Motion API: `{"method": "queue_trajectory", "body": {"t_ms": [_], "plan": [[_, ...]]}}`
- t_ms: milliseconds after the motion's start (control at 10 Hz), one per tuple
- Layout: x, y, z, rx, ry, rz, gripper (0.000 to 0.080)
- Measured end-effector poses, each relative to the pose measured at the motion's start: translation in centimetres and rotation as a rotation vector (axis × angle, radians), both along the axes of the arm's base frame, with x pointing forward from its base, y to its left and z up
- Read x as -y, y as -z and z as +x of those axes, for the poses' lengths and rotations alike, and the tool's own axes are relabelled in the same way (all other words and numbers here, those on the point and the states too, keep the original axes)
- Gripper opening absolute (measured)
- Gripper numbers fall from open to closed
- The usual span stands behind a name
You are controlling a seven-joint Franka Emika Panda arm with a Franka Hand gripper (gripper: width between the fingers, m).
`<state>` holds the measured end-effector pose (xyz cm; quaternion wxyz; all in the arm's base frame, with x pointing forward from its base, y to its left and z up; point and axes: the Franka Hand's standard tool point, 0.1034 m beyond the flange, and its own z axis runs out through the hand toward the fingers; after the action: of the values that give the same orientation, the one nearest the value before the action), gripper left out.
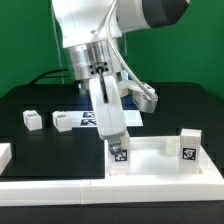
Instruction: Assemble square table
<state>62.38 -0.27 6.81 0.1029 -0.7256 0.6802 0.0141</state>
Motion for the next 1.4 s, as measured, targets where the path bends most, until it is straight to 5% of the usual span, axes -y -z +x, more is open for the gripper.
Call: {"method": "queue_trajectory", "body": {"t_ms": [100,200,300,500,1000,1300,1400], "plan": [[0.0,0.0,0.0,0.006,-0.042,-0.005,0.0294],[-0.5,-0.1,-0.1,-0.001,-0.225,-0.035,0.0486],[-1.1,-0.5,0.4,0.024,-0.502,-0.083,0.0594],[-0.9,-0.4,0.3,0.047,-0.639,-0.098,0.0637],[-0.8,-0.4,0.5,0.135,-1.304,-0.205,0.0648],[-0.4,-0.3,0.5,0.140,-1.334,-0.208,0.0619],[-0.4,-0.3,0.5,0.140,-1.329,-0.208,0.0439]]}}
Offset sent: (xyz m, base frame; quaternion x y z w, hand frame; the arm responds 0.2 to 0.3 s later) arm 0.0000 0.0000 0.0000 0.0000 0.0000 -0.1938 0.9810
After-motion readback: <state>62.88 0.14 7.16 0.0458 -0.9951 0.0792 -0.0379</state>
